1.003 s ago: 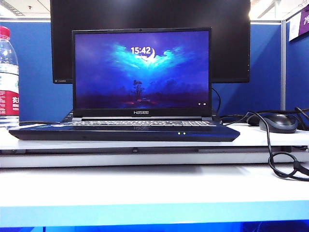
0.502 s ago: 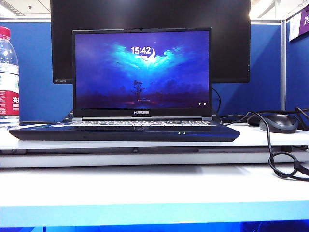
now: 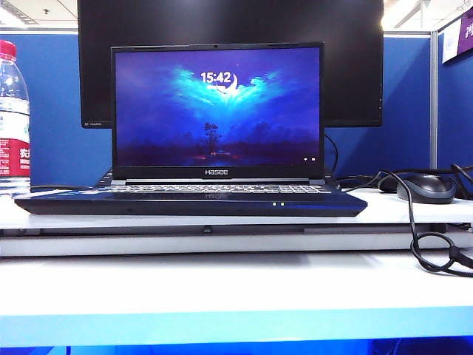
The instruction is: Open the lid of the black laptop.
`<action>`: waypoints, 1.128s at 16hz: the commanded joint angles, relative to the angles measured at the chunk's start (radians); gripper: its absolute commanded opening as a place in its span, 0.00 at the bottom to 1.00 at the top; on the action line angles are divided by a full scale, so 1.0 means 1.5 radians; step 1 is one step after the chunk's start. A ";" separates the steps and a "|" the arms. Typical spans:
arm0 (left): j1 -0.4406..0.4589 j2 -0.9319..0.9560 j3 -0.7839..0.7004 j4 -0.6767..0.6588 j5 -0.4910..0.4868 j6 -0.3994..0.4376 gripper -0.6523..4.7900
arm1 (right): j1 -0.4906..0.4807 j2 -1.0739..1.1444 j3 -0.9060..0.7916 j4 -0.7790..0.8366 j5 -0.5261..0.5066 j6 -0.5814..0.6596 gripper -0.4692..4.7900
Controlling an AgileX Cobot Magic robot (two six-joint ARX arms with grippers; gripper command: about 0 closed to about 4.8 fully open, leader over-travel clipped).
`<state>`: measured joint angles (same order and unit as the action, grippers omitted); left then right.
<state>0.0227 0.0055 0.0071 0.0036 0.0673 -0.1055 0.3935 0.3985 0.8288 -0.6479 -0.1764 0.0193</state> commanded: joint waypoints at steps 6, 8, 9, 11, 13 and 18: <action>0.000 -0.002 0.000 0.007 0.000 0.000 0.16 | -0.152 -0.110 -0.410 0.540 0.150 -0.008 0.09; 0.000 -0.002 0.000 0.007 0.000 0.000 0.16 | -0.179 -0.151 -0.472 0.548 0.138 0.038 0.09; 0.000 -0.002 0.000 0.007 0.000 0.000 0.16 | -0.224 -0.172 -0.491 0.528 0.102 0.050 0.09; 0.000 -0.002 0.000 0.006 0.000 0.000 0.16 | -0.268 -0.192 -0.496 0.507 0.102 0.052 0.09; 0.000 -0.002 0.000 0.006 0.000 0.000 0.16 | -0.291 -0.204 -0.496 0.490 0.138 0.052 0.09; 0.000 -0.002 0.000 0.006 0.000 0.000 0.16 | -0.275 -0.209 -0.521 0.507 0.111 0.057 0.09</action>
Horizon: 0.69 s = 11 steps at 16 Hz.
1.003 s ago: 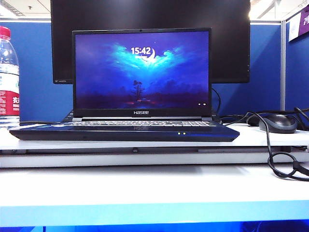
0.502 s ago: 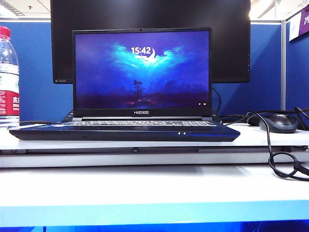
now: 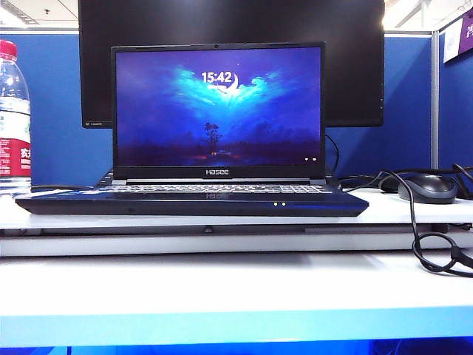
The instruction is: Open the lid of the black laptop.
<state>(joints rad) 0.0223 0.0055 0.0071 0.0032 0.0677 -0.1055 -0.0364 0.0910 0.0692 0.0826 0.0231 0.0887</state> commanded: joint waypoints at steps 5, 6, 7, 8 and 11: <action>0.000 -0.002 0.000 0.006 0.000 0.000 0.16 | 0.041 -0.004 -0.027 0.024 -0.027 0.011 0.09; 0.000 -0.002 0.000 0.006 0.000 0.000 0.16 | 0.040 -0.008 -0.035 0.028 -0.027 0.011 0.09; 0.000 -0.002 0.000 0.006 0.000 0.000 0.16 | 0.040 -0.014 -0.040 0.028 -0.027 0.011 0.09; 0.000 -0.002 0.000 0.007 0.000 0.000 0.16 | 0.040 -0.022 -0.046 0.026 -0.027 0.011 0.09; 0.000 -0.002 0.000 0.007 0.000 0.000 0.16 | 0.040 -0.023 -0.046 0.011 -0.013 0.010 0.09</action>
